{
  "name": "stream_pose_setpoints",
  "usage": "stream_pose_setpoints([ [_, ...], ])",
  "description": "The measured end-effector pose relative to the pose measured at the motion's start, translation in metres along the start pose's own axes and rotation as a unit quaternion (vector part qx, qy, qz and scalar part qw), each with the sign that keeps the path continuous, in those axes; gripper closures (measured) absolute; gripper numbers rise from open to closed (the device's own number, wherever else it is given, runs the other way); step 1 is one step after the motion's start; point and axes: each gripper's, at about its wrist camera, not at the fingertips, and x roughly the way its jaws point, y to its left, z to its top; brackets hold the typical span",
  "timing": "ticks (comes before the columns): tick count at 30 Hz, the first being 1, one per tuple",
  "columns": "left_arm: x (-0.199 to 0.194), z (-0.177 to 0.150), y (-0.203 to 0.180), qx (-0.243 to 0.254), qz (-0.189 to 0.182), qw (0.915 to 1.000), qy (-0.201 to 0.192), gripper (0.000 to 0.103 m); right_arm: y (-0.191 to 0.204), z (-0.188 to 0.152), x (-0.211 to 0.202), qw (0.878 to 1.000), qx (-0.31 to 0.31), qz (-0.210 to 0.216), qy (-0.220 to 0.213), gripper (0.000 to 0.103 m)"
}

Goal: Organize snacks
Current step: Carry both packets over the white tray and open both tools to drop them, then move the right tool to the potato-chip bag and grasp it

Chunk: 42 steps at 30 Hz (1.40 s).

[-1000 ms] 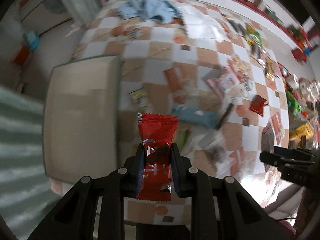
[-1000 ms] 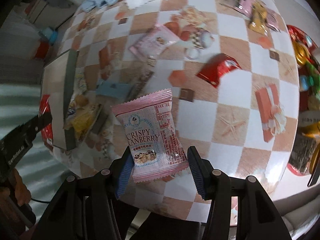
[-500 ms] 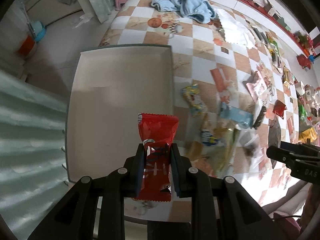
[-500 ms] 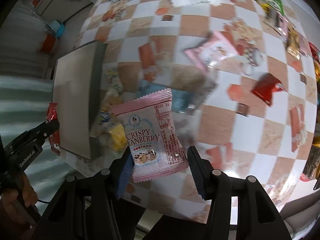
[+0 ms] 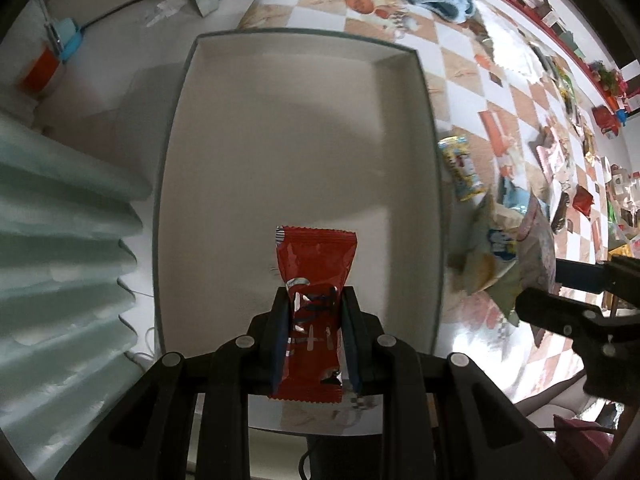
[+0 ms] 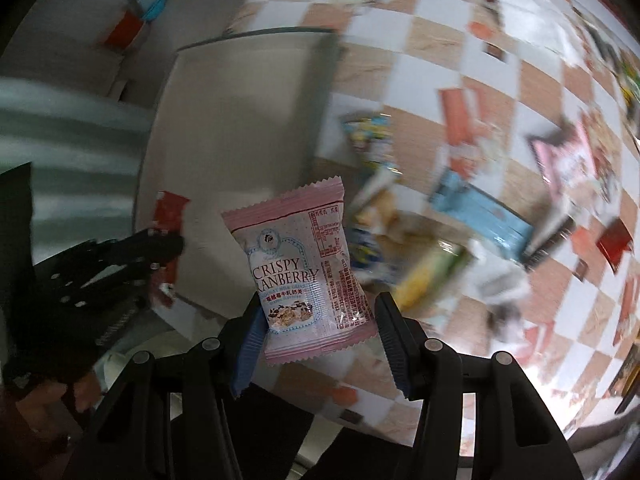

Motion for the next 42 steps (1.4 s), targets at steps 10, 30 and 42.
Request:
stream_pose_setpoints([
  [10,0.024,-0.006,0.018,-0.002,0.002,0.9997,0.026,0.076,0.039,0.010,0.029,0.998,-0.039,-0.004,0.042,0.047],
  [30,0.028,-0.006,0.024,-0.010,0.020,0.9996,0.017,0.024,0.038,0.015,0.055,0.997,-0.031,-0.021,0.064,0.018],
  [42,0.021,-0.003,0.006,0.006,0.026,0.9996,0.013,0.022,-0.009,0.009,0.028,0.998,0.031,-0.024,0.039,0.000],
])
